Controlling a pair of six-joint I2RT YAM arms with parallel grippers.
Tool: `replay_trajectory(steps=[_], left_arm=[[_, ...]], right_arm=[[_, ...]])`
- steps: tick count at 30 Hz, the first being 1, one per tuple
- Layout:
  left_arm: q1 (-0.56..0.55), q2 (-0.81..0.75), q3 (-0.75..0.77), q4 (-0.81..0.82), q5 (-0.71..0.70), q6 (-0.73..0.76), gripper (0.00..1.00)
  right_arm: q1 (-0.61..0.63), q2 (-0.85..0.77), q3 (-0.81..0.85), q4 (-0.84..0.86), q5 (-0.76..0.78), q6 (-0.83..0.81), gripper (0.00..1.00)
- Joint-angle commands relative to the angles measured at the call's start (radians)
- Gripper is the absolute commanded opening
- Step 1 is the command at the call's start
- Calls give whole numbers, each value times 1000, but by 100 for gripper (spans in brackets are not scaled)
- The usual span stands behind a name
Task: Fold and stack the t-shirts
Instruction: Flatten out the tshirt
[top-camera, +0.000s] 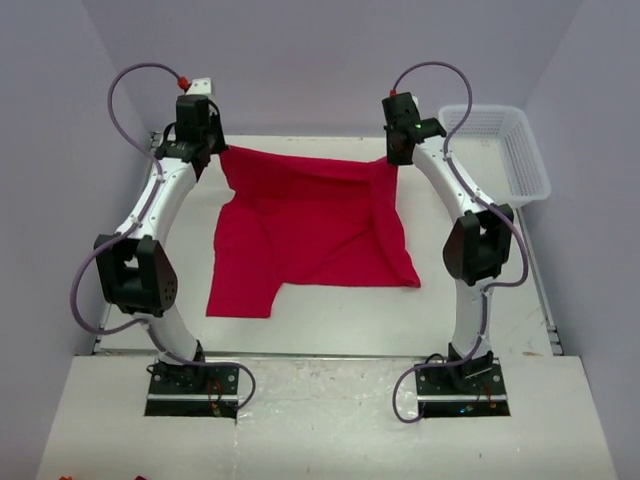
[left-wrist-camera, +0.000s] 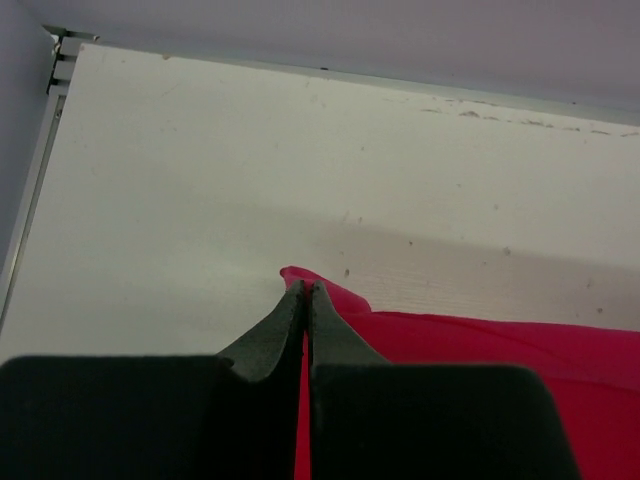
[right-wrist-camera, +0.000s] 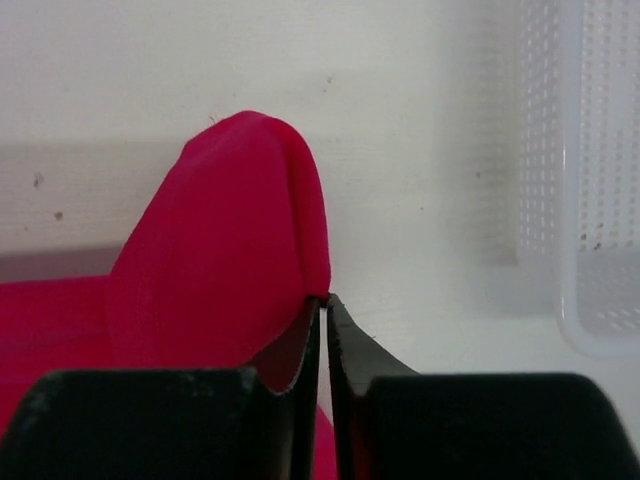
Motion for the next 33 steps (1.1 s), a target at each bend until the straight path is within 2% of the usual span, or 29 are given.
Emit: replay_trajectory(steps=[1, 3, 4, 5, 7, 8, 11, 13, 14, 16, 17, 20, 21, 23, 25, 27, 33], left_arm=[[41, 68, 87, 98, -2, 36, 0], [59, 113, 110, 101, -3, 24, 0], [61, 126, 120, 98, -29, 18, 0], [61, 131, 121, 106, -35, 18, 21], [59, 103, 98, 146, -82, 22, 56], [59, 80, 54, 167, -103, 24, 99], [59, 3, 26, 174, -161, 19, 100], [55, -18, 67, 82, -155, 7, 100], [50, -30, 83, -11, -170, -26, 100], [35, -59, 72, -78, -172, -53, 100], [21, -81, 49, -104, -190, -69, 100], [-62, -200, -110, -152, -232, -134, 92], [-85, -257, -155, -165, -212, -170, 92], [-146, -331, -267, -187, -192, -215, 92], [-194, -385, -369, -201, -178, -260, 92], [-207, -472, -452, -201, -163, -266, 92], [-209, -647, -564, -221, -124, -275, 92]], right_arm=[[-30, 49, 129, 35, 36, -65, 6], [-36, 86, 180, 32, 42, -80, 24], [-36, 88, 189, 35, 50, -83, 38], [-39, 83, 204, 32, 53, -80, 46], [-41, 54, 195, 34, 59, -76, 66], [-41, 33, 175, 34, 53, -71, 82], [-39, -70, 107, 8, 55, -41, 88], [-38, -154, 51, -50, 36, -10, 88], [-30, -220, -42, -66, 42, 30, 86], [-18, -297, -165, -74, 36, 70, 84], [1, -341, -317, -54, 24, 97, 82], [37, -492, -587, 24, -49, 160, 63], [44, -518, -639, 41, -72, 176, 49], [57, -555, -763, 73, -97, 193, 38], [76, -540, -815, 49, -91, 191, 38], [93, -527, -839, 37, -71, 180, 44], [133, -512, -923, 9, -34, 193, 51]])
